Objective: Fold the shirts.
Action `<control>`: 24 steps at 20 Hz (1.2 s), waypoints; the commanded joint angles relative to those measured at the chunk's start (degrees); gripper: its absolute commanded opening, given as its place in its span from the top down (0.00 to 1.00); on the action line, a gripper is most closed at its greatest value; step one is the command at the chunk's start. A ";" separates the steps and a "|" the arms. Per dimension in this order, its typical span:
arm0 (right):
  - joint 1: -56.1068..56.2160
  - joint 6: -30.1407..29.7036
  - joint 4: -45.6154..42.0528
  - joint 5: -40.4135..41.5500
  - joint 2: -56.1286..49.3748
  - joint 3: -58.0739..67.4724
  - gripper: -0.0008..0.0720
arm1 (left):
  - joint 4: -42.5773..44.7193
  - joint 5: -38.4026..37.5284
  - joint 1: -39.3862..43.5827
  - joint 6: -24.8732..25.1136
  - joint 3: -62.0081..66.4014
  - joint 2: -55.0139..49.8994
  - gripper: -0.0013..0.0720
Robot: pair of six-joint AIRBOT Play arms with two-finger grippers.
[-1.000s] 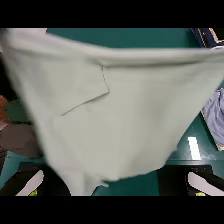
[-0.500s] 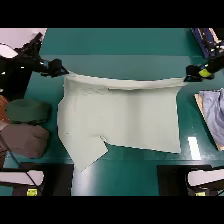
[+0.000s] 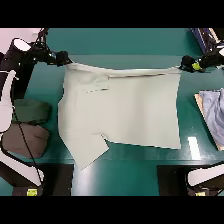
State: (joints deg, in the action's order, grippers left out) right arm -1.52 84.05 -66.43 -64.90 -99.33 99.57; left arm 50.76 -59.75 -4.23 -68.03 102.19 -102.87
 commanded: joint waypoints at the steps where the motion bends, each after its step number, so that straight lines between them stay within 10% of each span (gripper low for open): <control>1: 1.62 -2.32 -2.75 -6.58 -0.15 -1.18 0.97 | 7.67 -10.40 0.02 2.36 1.05 -0.63 0.95; 12: 5.16 -2.27 -3.96 -4.26 7.34 -21.46 0.97 | 22.01 -21.42 0.02 -5.29 -5.79 -0.66 0.95; 13: 4.92 -2.27 -3.52 -4.92 7.30 -21.66 0.96 | 22.64 -21.18 0.02 -7.37 -5.95 -0.63 0.88; 14: 4.94 -2.27 -3.58 -5.51 7.28 -21.66 0.77 | 22.82 -21.14 0.02 -8.63 -5.90 -0.61 0.43; 15: 4.96 -2.27 -3.56 -6.03 7.28 -21.31 0.44 | 23.04 -21.24 0.02 -9.73 -5.88 -0.55 0.20; 24: -0.52 -2.54 -3.63 -10.08 21.46 -26.53 0.39 | 26.27 -21.46 0.02 -14.23 -18.75 18.01 0.32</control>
State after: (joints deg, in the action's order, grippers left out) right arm -0.08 81.76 -70.13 -74.41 -83.50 76.71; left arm 75.61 -82.06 -4.19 -80.20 90.19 -92.12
